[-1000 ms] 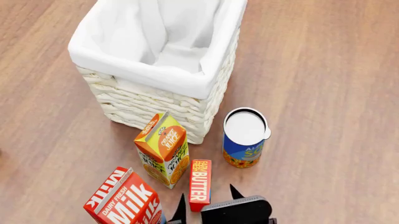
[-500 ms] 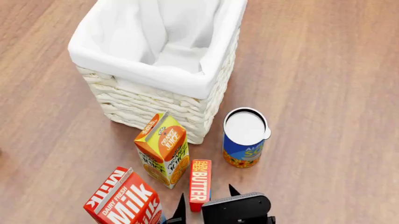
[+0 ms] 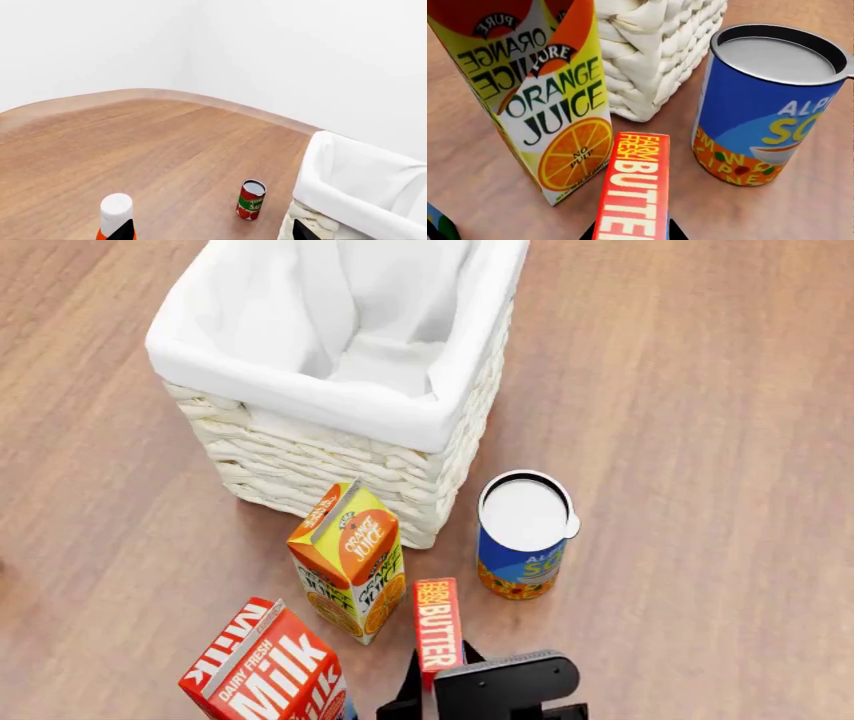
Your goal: Pick up the butter and put it in the basket.
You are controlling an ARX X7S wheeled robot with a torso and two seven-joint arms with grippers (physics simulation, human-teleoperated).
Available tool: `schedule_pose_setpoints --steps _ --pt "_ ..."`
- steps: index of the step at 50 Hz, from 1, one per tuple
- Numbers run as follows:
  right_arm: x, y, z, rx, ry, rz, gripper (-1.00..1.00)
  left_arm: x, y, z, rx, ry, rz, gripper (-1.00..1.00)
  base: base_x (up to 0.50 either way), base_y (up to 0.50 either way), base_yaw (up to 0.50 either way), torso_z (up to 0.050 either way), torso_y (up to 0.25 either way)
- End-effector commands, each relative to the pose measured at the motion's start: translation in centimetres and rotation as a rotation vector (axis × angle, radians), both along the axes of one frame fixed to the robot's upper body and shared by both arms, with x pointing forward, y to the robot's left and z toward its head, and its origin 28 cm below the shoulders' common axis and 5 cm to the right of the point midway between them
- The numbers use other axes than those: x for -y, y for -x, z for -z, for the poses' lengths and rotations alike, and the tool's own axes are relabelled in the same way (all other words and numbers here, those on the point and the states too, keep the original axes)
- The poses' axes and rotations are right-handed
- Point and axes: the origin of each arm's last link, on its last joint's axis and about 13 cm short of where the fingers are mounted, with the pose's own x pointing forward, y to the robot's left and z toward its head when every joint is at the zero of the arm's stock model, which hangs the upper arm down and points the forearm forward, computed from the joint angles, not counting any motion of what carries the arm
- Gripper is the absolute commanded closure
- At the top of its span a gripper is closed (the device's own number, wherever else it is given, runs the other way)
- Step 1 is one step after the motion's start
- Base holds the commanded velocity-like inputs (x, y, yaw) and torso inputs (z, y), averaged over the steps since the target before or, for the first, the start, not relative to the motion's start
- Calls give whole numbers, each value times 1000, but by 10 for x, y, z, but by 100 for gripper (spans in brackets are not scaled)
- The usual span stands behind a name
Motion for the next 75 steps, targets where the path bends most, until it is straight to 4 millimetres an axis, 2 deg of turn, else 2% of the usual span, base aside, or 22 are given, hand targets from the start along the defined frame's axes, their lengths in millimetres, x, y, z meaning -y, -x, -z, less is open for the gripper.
schedule_pose_setpoints --steps 1,8,21,37,54,58,68,75 --pt "-1 4 -7 36 10 -1 100 0 0 1 -2 0 1 -100 0 0 0 0 0" --pt "-1 29 -14 94 -18 23 100 0 -1 0 -3 4 -3 -100 0 0 0 0 0" --pt "13 83 -47 202 37 77 100 1 -3 2 -4 0 -1 -100 0 0 0 0 0" --pt "37 116 -64 246 98 192 100 1 -6 2 -2 -1 0 -100 0 0 0 0 1" --pt "56 129 -95 297 169 269 100 3 -9 5 -1 -5 3 -100 0 0 0 0 1" --pt "62 128 -105 313 184 283 100 4 -10 5 -1 -4 2 -100 0 0 0 0 0" --pt "73 125 -117 330 184 305 100 4 -12 5 1 4 -5 -100 0 0 0 0 1" --pt "82 117 -137 341 213 303 100 6 -11 5 4 12 -5 -100 0 0 0 2 1"
